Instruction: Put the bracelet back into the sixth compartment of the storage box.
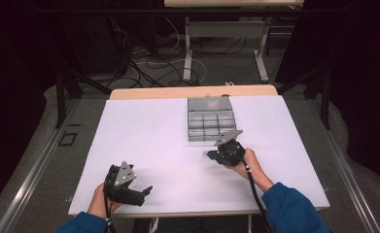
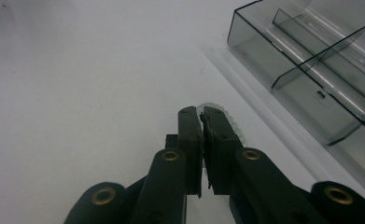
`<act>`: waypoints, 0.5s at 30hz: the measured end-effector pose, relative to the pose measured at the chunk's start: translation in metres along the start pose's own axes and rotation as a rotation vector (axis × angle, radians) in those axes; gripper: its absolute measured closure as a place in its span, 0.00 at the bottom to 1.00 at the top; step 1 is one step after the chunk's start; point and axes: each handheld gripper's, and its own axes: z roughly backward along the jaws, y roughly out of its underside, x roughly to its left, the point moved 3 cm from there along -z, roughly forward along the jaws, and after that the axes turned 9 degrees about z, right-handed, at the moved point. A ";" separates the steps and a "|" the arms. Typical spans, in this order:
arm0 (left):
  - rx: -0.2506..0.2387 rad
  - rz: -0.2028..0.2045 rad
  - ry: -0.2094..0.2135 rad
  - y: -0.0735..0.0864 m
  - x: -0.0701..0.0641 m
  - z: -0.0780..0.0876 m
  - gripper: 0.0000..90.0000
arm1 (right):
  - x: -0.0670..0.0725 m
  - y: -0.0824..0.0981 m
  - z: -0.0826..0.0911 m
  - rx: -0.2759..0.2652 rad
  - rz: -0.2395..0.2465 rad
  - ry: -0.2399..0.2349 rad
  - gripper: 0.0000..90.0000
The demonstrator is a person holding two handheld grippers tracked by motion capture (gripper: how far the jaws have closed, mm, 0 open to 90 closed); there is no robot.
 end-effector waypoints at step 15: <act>0.000 -0.001 0.003 0.000 0.001 0.001 0.03 | -0.005 -0.005 0.018 -0.034 -0.018 0.044 0.96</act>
